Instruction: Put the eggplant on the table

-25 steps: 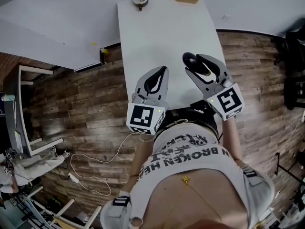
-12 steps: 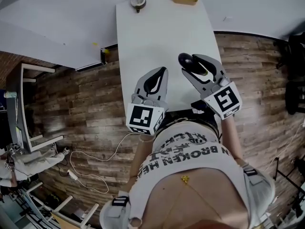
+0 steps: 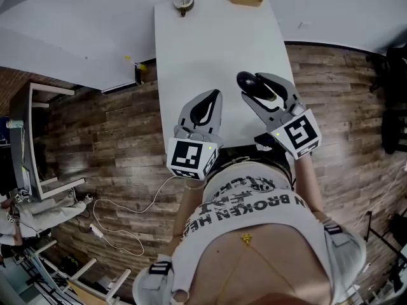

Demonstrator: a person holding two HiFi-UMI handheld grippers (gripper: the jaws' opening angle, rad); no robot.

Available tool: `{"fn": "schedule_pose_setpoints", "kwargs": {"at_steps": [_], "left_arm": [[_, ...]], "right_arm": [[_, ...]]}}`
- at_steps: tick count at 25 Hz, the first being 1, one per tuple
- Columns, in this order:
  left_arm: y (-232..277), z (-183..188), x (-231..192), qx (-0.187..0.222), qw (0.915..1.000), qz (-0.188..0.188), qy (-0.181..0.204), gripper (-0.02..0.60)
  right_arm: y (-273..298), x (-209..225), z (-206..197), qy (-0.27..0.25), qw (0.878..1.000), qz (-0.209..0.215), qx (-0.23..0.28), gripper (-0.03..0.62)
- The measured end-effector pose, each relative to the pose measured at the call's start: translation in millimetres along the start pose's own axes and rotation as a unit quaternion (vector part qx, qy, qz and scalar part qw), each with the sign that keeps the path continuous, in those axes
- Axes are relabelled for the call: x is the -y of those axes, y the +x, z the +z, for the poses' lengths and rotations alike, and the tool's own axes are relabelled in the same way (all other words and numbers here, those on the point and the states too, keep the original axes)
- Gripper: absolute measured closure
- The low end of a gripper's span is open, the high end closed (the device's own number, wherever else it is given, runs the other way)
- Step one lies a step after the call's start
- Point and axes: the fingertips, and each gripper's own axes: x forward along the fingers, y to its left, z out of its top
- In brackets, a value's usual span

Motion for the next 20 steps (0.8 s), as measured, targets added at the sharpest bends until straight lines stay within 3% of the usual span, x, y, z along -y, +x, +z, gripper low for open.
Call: {"fn": "schedule_pose_setpoints", "kwargs": {"at_steps": [20], "left_arm": [[2.5,-3.2,4.5,-0.006,0.9999,0.008,-0.005,0.575]], "right_arm": [[-3.3,5.0,-5.0,0.000,1.000,0.007,-0.004,0.384]]}}
